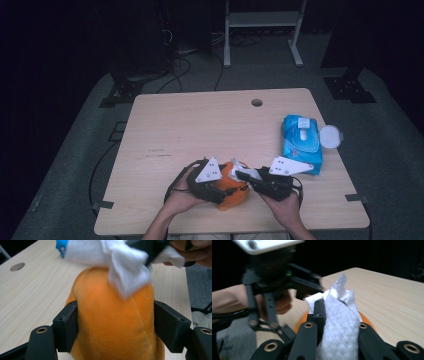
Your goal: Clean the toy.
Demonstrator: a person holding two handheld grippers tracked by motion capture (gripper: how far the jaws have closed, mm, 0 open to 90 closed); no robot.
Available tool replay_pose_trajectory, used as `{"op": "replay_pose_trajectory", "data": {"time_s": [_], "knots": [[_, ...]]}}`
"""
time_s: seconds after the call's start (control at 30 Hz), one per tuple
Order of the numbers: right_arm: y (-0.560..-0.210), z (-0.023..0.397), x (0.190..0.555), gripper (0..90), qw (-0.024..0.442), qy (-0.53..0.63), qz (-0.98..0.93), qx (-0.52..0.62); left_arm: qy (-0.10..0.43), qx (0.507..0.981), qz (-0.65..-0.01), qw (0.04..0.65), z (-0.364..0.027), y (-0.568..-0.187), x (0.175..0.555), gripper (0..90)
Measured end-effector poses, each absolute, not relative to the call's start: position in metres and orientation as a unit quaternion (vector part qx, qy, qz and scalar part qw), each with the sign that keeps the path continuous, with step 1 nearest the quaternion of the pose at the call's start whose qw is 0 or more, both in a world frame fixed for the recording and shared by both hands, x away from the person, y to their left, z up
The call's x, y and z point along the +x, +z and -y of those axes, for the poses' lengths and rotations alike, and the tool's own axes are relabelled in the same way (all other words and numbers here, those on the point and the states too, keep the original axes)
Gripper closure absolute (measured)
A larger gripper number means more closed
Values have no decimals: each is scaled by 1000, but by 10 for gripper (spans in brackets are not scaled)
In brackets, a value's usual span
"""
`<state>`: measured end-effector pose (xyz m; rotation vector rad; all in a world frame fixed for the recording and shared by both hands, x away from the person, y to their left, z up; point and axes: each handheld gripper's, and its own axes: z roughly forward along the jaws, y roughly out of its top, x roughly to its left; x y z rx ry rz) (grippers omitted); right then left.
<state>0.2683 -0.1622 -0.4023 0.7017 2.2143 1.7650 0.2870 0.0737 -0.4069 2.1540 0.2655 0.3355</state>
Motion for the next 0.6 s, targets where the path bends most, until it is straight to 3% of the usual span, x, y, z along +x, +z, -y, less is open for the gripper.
{"op": "replay_pose_trajectory", "data": {"time_s": [0.2, 0.4, 0.6], "knots": [[-404, 175, 279, 796, 129, 590, -750, 269, 140, 876, -93, 453, -75, -407, 285, 299], [-421, 190, 291, 796, 109, 585, -740, 315, 131, 873, -95, 459, -76, -407, 287, 301], [-404, 175, 280, 796, 96, 610, -740, 269, 136, 877, -83, 453, -74, -406, 284, 300]]}}
